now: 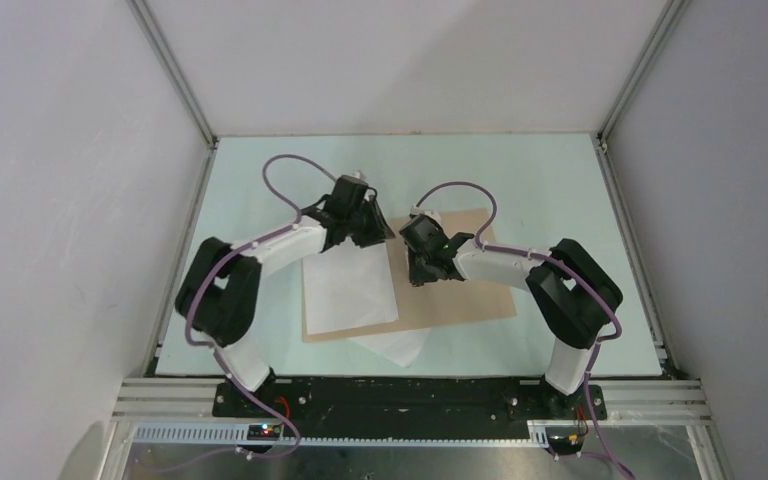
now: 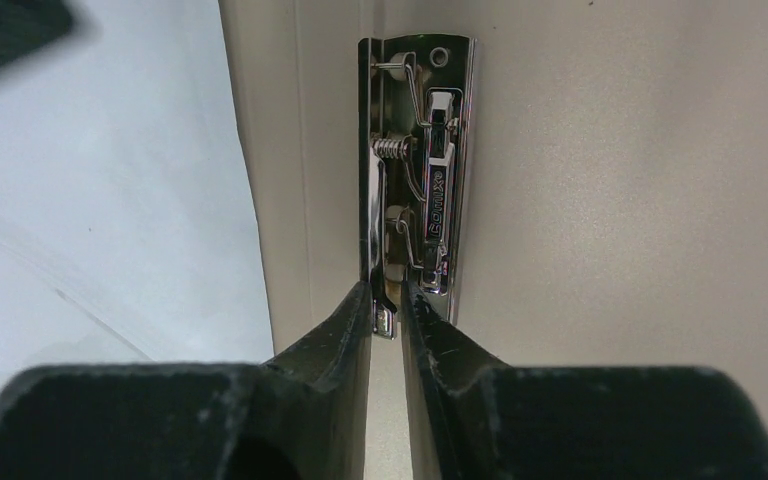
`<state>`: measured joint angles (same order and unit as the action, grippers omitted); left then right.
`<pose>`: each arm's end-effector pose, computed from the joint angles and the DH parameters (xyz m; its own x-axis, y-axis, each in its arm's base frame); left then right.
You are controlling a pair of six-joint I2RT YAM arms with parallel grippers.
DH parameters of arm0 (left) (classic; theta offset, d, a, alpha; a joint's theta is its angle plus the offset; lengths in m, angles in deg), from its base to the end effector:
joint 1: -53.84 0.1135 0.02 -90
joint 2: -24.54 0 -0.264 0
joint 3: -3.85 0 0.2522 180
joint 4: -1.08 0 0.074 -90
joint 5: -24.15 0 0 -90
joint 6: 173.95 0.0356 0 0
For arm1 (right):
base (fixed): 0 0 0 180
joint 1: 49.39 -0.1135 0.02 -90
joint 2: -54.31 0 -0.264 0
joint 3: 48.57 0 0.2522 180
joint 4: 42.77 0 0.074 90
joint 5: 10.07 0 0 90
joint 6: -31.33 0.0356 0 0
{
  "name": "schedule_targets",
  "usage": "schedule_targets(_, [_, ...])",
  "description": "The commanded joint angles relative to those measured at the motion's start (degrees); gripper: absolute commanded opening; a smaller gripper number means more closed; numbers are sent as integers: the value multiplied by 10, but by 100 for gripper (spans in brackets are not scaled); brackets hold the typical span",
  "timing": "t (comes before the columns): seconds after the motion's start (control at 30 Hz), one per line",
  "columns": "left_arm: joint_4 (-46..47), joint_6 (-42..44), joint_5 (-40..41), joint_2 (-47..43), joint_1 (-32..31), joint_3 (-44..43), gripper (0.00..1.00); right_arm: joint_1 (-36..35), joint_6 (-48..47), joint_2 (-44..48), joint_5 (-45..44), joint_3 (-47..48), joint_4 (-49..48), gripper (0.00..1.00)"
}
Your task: Put the files into the folder
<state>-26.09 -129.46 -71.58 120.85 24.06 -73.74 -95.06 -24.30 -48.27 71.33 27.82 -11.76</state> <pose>0.3142 -0.1839 0.2164 -0.8323 -0.3415 -0.4366 -0.0560 0.8354 -0.5468 0.2574 0.2559 0.1681 -0.8522 -0.0735 -0.5181 -0.2055 0.9576 0.2021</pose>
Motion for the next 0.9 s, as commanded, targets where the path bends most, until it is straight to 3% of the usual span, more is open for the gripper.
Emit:
schedule_targets(0.0, [67,-48,-46,43,-30,-7,35,4,-9,-1,-6,-11,-14,19])
schedule_targets(0.4, [94,-88,-13,42,-68,114,13,16,-3,2,-3,-12,-11,16])
schedule_targets(0.87, [70,-57,-8,9,-68,190,3,34,-4,8,0,-11,-11,16])
